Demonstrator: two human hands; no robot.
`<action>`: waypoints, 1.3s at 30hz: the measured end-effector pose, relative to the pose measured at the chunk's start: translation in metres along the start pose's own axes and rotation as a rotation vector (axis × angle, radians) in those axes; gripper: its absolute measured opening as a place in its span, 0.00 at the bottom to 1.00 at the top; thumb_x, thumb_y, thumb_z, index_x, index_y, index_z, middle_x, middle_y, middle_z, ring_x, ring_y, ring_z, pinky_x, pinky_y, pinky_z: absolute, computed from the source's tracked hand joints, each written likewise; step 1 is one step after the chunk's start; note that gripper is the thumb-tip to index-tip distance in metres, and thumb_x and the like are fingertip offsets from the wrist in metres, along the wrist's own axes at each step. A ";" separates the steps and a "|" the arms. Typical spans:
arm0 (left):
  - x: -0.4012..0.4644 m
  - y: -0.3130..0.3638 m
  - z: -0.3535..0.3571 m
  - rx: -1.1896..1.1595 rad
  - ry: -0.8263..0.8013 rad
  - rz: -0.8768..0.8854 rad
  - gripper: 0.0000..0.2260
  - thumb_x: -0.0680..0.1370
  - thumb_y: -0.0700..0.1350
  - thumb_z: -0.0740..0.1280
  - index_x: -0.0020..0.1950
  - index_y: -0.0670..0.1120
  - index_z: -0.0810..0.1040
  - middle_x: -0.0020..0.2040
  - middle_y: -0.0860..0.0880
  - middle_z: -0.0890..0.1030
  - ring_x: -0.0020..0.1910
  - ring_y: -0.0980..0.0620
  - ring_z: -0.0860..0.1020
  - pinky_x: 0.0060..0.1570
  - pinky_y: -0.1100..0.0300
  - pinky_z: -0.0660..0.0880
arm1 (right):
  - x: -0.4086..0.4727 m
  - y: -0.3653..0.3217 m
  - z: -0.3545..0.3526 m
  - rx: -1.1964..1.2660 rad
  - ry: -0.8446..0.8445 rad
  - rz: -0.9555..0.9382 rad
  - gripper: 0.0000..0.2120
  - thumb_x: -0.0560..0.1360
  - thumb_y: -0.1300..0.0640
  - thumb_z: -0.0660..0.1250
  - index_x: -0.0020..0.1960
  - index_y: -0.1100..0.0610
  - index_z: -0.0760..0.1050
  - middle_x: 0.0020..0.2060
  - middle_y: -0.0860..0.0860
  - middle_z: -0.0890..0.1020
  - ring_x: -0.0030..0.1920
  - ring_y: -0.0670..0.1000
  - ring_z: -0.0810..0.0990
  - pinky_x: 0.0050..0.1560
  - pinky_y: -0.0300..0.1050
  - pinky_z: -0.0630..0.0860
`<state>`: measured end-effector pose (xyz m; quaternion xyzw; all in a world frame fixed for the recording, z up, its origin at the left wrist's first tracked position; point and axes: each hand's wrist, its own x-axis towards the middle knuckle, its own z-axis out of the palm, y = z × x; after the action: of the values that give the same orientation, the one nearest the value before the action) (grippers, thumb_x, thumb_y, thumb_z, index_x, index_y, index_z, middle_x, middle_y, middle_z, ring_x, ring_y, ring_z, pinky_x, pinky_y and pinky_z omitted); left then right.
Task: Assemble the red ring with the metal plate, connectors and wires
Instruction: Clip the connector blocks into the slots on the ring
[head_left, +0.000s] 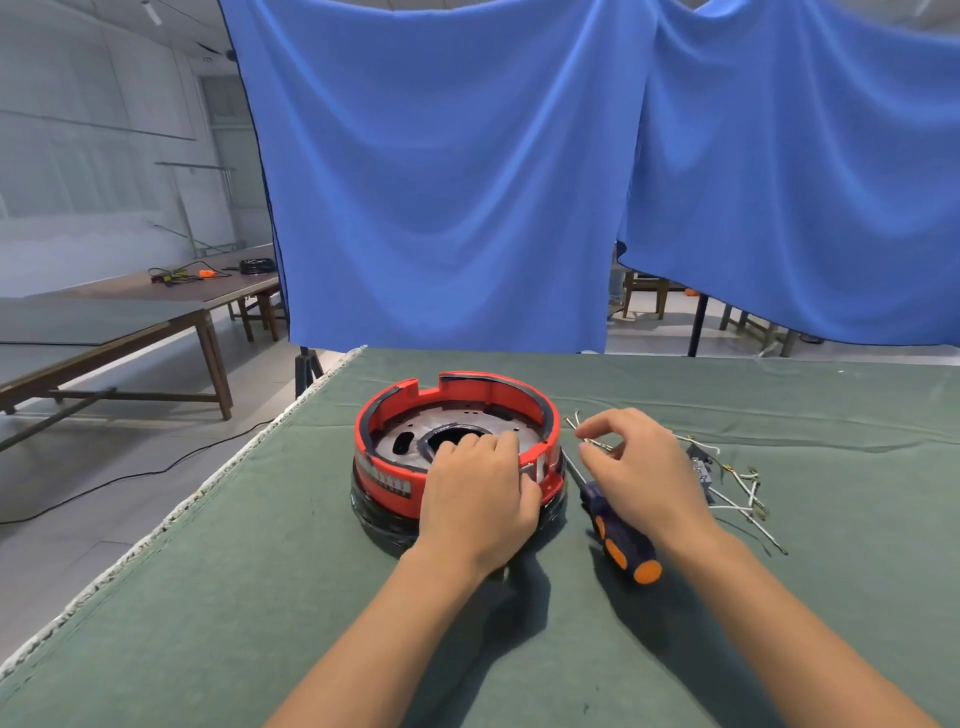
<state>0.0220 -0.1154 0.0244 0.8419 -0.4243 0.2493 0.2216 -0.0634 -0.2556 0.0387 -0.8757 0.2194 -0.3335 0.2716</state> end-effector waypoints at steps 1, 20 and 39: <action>0.001 0.003 0.001 0.010 0.006 -0.012 0.08 0.74 0.50 0.59 0.39 0.48 0.66 0.38 0.47 0.78 0.40 0.44 0.75 0.40 0.53 0.64 | 0.002 0.006 -0.004 -0.056 0.041 0.064 0.06 0.73 0.55 0.65 0.44 0.44 0.76 0.50 0.42 0.79 0.45 0.48 0.77 0.48 0.47 0.73; -0.002 0.003 0.011 0.201 0.095 -0.007 0.12 0.75 0.55 0.64 0.39 0.49 0.80 0.34 0.50 0.80 0.34 0.46 0.78 0.35 0.55 0.70 | -0.001 0.061 0.005 -0.368 0.091 0.272 0.12 0.76 0.62 0.64 0.59 0.58 0.74 0.56 0.59 0.75 0.57 0.61 0.72 0.55 0.49 0.67; -0.006 0.002 0.004 0.146 0.041 -0.015 0.15 0.75 0.57 0.60 0.43 0.50 0.82 0.37 0.52 0.81 0.36 0.48 0.79 0.36 0.55 0.71 | 0.003 0.003 -0.015 1.390 -0.399 0.485 0.12 0.71 0.65 0.64 0.52 0.60 0.78 0.45 0.58 0.85 0.38 0.51 0.84 0.33 0.40 0.80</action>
<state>0.0182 -0.1150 0.0174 0.8537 -0.3939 0.2951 0.1701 -0.0727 -0.2651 0.0480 -0.4740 0.0920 -0.1615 0.8607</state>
